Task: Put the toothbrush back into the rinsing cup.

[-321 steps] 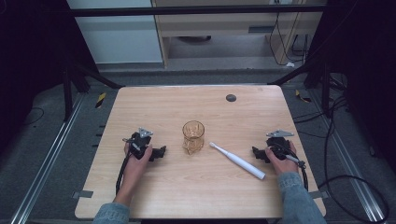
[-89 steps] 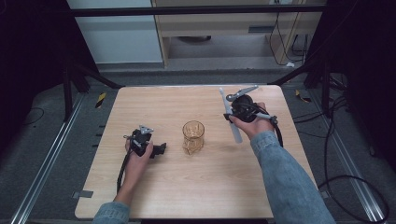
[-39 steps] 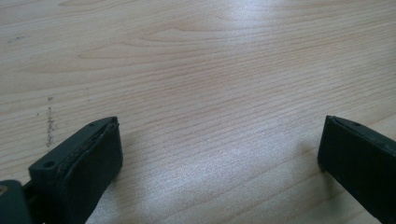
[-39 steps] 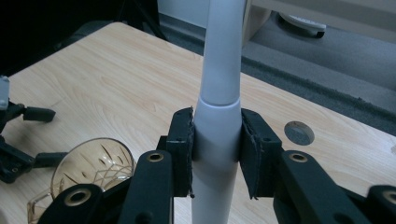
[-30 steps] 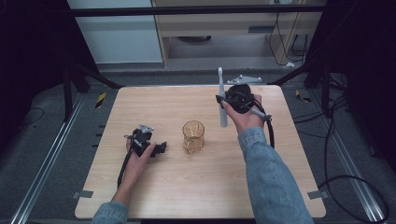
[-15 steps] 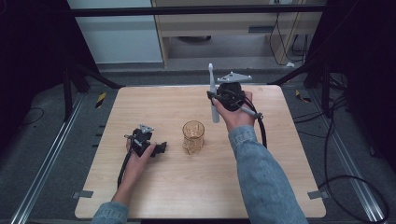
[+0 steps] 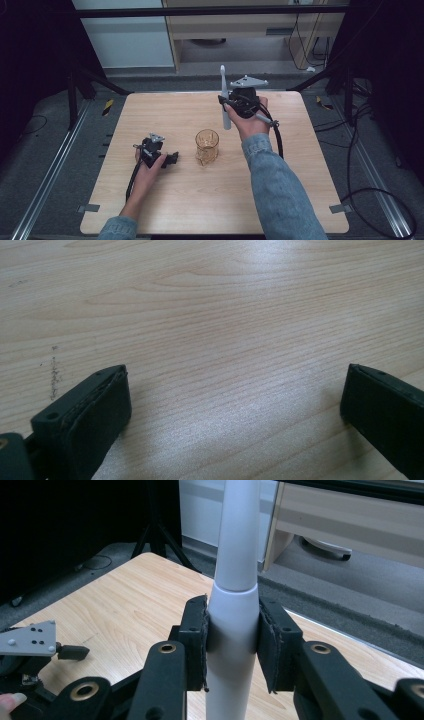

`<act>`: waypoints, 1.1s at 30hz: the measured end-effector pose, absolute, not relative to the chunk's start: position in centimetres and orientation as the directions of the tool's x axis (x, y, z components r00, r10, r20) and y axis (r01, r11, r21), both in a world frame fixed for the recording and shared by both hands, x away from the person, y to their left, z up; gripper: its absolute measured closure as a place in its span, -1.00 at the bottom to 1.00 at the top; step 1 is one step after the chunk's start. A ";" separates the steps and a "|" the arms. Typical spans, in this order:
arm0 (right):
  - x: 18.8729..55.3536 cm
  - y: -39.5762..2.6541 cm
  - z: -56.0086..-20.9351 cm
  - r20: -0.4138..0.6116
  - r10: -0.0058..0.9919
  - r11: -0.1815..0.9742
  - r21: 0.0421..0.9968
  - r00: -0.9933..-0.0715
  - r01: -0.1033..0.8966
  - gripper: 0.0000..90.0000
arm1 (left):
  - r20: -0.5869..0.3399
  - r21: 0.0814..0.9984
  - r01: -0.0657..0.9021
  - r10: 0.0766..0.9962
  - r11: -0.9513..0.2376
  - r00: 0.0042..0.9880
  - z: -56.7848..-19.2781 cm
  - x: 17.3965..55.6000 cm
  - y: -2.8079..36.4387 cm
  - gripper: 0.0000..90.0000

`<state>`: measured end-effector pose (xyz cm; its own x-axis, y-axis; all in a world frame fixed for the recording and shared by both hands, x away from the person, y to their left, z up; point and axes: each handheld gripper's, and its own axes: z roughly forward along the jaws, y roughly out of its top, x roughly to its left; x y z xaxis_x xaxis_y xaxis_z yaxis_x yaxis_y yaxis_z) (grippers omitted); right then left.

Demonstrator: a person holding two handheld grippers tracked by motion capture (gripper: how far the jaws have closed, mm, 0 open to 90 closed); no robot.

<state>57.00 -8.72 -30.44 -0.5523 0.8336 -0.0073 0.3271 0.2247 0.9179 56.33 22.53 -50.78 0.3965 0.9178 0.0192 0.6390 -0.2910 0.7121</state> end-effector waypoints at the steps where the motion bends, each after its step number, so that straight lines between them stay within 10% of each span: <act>1: 57.0 -8.7 -30.4 -0.013 0.833 0.228 0.918 -0.553 0.323 0.50 | 0.019 0.712 0.639 0.918 -0.291 0.397 -50.8 56.3 22.5 -1.00; 33: 55.5 -5.2 -29.6 -0.028 0.778 0.251 0.930 -0.628 0.269 0.50 | 0.017 0.714 0.639 0.920 -0.285 0.392 -50.8 56.4 22.5 -1.00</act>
